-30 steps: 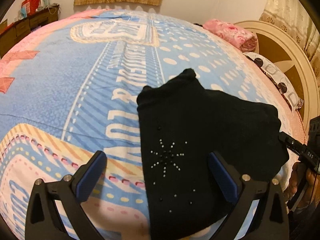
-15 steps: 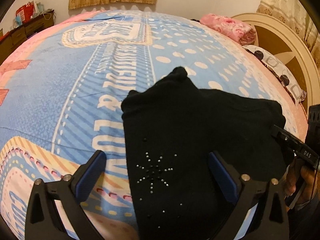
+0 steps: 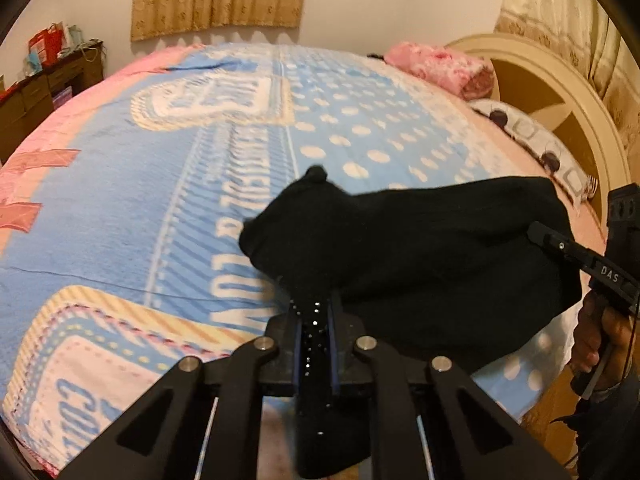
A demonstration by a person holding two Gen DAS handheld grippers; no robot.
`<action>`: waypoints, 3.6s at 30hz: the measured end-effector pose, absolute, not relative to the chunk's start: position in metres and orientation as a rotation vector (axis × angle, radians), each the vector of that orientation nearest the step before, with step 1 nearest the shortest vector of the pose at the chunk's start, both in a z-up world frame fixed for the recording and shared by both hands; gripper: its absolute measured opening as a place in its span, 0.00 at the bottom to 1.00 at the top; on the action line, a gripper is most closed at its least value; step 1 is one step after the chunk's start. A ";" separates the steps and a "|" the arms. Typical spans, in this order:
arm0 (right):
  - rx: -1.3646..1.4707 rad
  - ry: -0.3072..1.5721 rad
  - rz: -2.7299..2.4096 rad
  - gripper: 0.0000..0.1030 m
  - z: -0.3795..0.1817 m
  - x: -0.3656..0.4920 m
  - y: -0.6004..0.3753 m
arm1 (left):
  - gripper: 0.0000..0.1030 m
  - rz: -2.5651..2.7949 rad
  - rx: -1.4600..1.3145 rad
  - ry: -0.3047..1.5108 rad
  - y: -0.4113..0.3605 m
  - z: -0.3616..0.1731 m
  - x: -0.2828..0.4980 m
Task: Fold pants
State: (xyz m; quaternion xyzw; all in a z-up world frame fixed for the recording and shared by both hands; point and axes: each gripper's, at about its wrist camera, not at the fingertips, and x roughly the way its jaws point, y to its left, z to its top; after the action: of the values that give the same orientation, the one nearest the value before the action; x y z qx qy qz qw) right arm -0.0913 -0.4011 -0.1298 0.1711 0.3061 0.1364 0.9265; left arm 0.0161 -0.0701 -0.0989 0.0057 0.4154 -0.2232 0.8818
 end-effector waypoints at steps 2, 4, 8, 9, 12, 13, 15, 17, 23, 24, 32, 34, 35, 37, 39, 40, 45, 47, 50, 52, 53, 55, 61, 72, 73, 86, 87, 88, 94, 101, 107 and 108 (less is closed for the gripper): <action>0.332 0.620 0.297 0.27 -0.119 -0.085 -0.394 | 0.12 -0.454 0.008 0.846 -0.061 -0.093 0.015; 0.309 0.614 0.317 0.27 -0.110 -0.079 -0.384 | 0.11 -0.447 0.003 0.830 -0.051 -0.088 0.015; 0.254 0.601 0.346 0.27 -0.093 -0.068 -0.361 | 0.11 -0.430 -0.018 0.839 -0.035 -0.091 0.018; 0.237 0.601 0.347 0.27 -0.089 -0.066 -0.356 | 0.12 -0.434 -0.024 0.846 -0.032 -0.095 0.020; 0.203 0.613 0.337 0.27 -0.086 -0.065 -0.348 | 0.37 -0.403 -0.087 0.903 -0.029 -0.109 0.031; 0.194 0.619 0.328 0.27 -0.087 -0.066 -0.348 | 0.55 -0.383 -0.107 0.930 -0.027 -0.115 0.035; 0.193 0.641 0.300 0.27 -0.092 -0.067 -0.355 | 0.62 -0.376 -0.139 0.952 -0.026 -0.125 0.040; 0.210 0.662 0.266 0.27 -0.102 -0.068 -0.368 | 0.62 -0.389 -0.142 0.982 -0.029 -0.133 0.044; 0.289 0.724 0.235 0.27 -0.136 -0.064 -0.398 | 0.62 -0.457 -0.104 0.984 -0.055 -0.140 0.046; 0.303 0.729 0.237 0.27 -0.140 -0.063 -0.401 | 0.62 -0.457 -0.089 0.980 -0.061 -0.140 0.047; 0.308 0.689 0.278 0.27 -0.133 -0.068 -0.399 | 0.11 -0.485 -0.007 0.948 -0.080 -0.126 0.045; 0.291 0.668 0.293 0.27 -0.120 -0.068 -0.393 | 0.11 -0.491 -0.036 0.949 -0.072 -0.122 0.045; 0.283 0.663 0.299 0.27 -0.116 -0.067 -0.391 | 0.11 -0.491 -0.053 0.943 -0.066 -0.119 0.045; 0.265 0.660 0.316 0.27 -0.107 -0.062 -0.385 | 0.11 -0.480 -0.076 0.911 -0.053 -0.107 0.044; 0.244 0.661 0.338 0.27 -0.099 -0.052 -0.375 | 0.11 -0.461 -0.093 0.871 -0.038 -0.091 0.044; 0.234 0.661 0.347 0.27 -0.096 -0.047 -0.370 | 0.11 -0.452 -0.102 0.855 -0.030 -0.086 0.043; 0.167 0.640 0.434 0.27 -0.066 -0.007 -0.323 | 0.11 -0.363 -0.134 0.769 0.022 -0.053 0.046; 0.128 0.630 0.481 0.27 -0.052 0.015 -0.294 | 0.11 -0.323 -0.142 0.743 0.043 -0.045 0.046; 0.090 0.624 0.542 0.26 -0.040 0.045 -0.257 | 0.11 -0.257 -0.159 0.711 0.079 -0.036 0.052; 0.066 0.627 0.576 0.27 -0.036 0.066 -0.230 | 0.11 -0.205 -0.166 0.695 0.102 -0.033 0.057; 0.057 0.629 0.598 0.27 -0.036 0.078 -0.216 | 0.11 -0.180 -0.170 0.691 0.112 -0.033 0.061; 0.049 0.641 0.636 0.27 -0.039 0.103 -0.186 | 0.11 -0.127 -0.184 0.690 0.135 -0.036 0.068; 0.032 0.710 0.706 0.27 -0.069 0.163 -0.120 | 0.11 0.006 -0.194 0.727 0.176 -0.066 0.093; -0.036 0.841 0.694 0.26 -0.132 0.228 -0.075 | 0.12 0.073 -0.176 0.811 0.191 -0.122 0.120; -0.036 0.853 0.690 0.26 -0.137 0.232 -0.074 | 0.13 0.074 -0.176 0.814 0.191 -0.125 0.121; 0.000 0.873 0.557 0.61 -0.149 0.234 -0.100 | 0.57 0.136 -0.172 0.851 0.195 -0.134 0.114; -0.008 0.856 0.528 0.61 -0.144 0.229 -0.106 | 0.57 0.132 -0.162 0.844 0.192 -0.130 0.108; -0.012 0.838 0.507 0.61 -0.137 0.222 -0.113 | 0.57 0.130 -0.152 0.837 0.189 -0.126 0.102; 0.019 0.743 0.461 0.62 -0.097 0.158 -0.153 | 0.62 0.111 -0.139 0.744 0.171 -0.086 0.053; 0.040 0.605 0.421 0.70 -0.062 0.061 -0.173 | 0.66 0.075 -0.132 0.662 0.152 -0.051 0.012; 0.053 0.529 0.407 0.70 -0.047 0.011 -0.174 | 0.69 0.050 -0.102 0.610 0.136 -0.035 -0.006; 0.054 0.526 0.410 0.71 -0.046 0.008 -0.173 | 0.69 0.044 -0.098 0.609 0.133 -0.033 -0.009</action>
State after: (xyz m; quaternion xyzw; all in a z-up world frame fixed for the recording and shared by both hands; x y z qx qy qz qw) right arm 0.0076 -0.1726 -0.0460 0.0265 0.2579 0.2013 0.9446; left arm -0.0087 0.1335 -0.0333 -0.0484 0.2996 0.0218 0.9526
